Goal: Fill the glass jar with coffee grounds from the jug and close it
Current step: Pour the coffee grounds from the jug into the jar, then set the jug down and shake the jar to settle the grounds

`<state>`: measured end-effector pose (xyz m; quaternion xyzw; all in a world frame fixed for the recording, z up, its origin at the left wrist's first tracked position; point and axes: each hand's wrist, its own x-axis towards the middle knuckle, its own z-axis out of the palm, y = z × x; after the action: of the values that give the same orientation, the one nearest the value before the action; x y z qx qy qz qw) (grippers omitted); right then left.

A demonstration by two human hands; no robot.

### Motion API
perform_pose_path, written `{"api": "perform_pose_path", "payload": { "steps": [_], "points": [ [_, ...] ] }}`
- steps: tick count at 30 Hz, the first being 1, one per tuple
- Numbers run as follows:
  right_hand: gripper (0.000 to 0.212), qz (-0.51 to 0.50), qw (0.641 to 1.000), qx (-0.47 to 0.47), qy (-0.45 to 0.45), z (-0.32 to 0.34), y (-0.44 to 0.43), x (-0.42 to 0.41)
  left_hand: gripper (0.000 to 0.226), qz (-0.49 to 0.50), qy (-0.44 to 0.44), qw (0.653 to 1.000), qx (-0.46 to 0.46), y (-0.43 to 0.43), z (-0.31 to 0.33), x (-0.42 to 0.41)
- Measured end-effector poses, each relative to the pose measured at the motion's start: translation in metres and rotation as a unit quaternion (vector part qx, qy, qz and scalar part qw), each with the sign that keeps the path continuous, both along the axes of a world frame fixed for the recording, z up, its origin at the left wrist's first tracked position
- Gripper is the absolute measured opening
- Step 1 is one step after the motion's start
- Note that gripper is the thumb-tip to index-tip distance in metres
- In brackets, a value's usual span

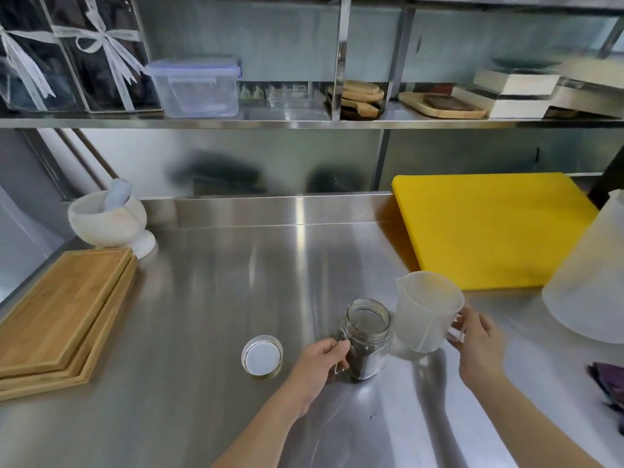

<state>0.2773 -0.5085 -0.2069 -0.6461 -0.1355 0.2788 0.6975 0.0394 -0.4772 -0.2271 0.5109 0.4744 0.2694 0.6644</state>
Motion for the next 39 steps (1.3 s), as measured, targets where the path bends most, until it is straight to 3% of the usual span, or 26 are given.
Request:
{"api": "perform_pose_path", "payload": {
  "steps": [10,16,19,25,28,32,36,39],
  "points": [
    [0.018,0.017,0.998,-0.056,-0.033,-0.027,-0.012,0.009,0.037,0.000,0.015,1.000,-0.002,-0.002,0.004,0.001],
    [0.017,-0.024,0.973,-0.107,-0.204,0.004,-0.011,0.010,0.036,0.002,0.016,1.000,0.006,-0.002,0.003,0.001],
    [0.018,-0.009,0.946,-0.035,-0.323,0.030,-0.011,0.005,0.037,0.003,0.020,1.000,0.015,-0.002,0.003,0.002],
    [0.019,0.146,0.871,0.117,-0.455,0.053,-0.013,-0.037,0.035,0.010,0.023,0.999,0.023,-0.004,0.002,0.002],
    [0.025,0.205,0.867,0.108,-0.441,0.034,-0.015,-0.057,0.029,0.040,0.023,0.998,0.054,-0.007,-0.001,0.006],
    [0.050,0.296,0.859,0.008,-0.419,-0.005,-0.026,-0.080,0.029,0.072,0.106,0.981,0.146,-0.012,-0.002,0.012],
    [0.075,0.311,0.865,-0.007,-0.394,-0.019,-0.028,-0.089,0.036,0.085,0.143,0.970,0.174,-0.015,0.003,0.014],
    [0.074,0.307,0.879,-0.033,-0.364,-0.018,-0.024,-0.093,0.034,0.060,0.181,0.965,0.178,-0.019,0.008,0.015]
  ]
}}
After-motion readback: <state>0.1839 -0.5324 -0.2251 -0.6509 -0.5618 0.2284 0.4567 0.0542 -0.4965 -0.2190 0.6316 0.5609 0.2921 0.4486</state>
